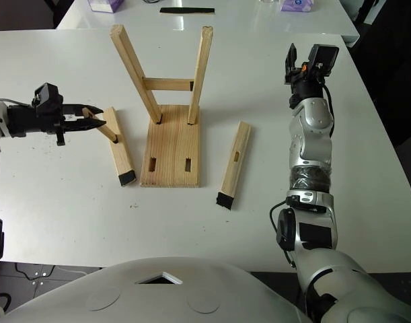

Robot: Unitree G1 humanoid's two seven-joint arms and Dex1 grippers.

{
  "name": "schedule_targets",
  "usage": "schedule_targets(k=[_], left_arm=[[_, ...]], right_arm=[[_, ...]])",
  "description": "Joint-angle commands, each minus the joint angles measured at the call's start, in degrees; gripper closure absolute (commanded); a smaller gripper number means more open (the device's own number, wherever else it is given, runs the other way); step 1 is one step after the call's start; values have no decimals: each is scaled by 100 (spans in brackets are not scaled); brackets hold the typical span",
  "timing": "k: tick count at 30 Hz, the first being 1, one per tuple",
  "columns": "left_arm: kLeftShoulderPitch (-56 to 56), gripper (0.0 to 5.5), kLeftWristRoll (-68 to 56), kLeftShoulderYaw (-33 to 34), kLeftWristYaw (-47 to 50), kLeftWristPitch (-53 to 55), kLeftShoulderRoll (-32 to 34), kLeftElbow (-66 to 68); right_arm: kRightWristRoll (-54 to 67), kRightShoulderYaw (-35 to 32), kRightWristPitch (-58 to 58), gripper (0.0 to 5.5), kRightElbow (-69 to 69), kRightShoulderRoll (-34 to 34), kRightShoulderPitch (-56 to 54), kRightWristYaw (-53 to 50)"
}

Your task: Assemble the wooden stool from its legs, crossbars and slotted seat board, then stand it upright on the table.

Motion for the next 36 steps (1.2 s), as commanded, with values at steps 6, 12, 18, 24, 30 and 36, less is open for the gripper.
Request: schedule_targets(k=[6,12,18,24,30,36], left_arm=[[337,419,398,-466,-119,-312,-284,654],[528,419,252,-311,-38,-364,-214,663],[719,371,109,8,501,-143,-105,119],[1124,289,160,271,527,8,379,-646],[2108,289,91,800,675,147,822,-1362],[2576,289,-383,1710,1642,883,480,-1760]], right_arm=[[-33,39,-86,278,259,122,-12,21],[-70,125,-137,278,425,146,-120,110],[-68,140,-182,278,366,171,51,63],[-79,139,-224,278,285,244,224,-96],[-62,85,-223,278,177,247,416,-196],[-47,-16,-250,278,221,156,417,-246]])
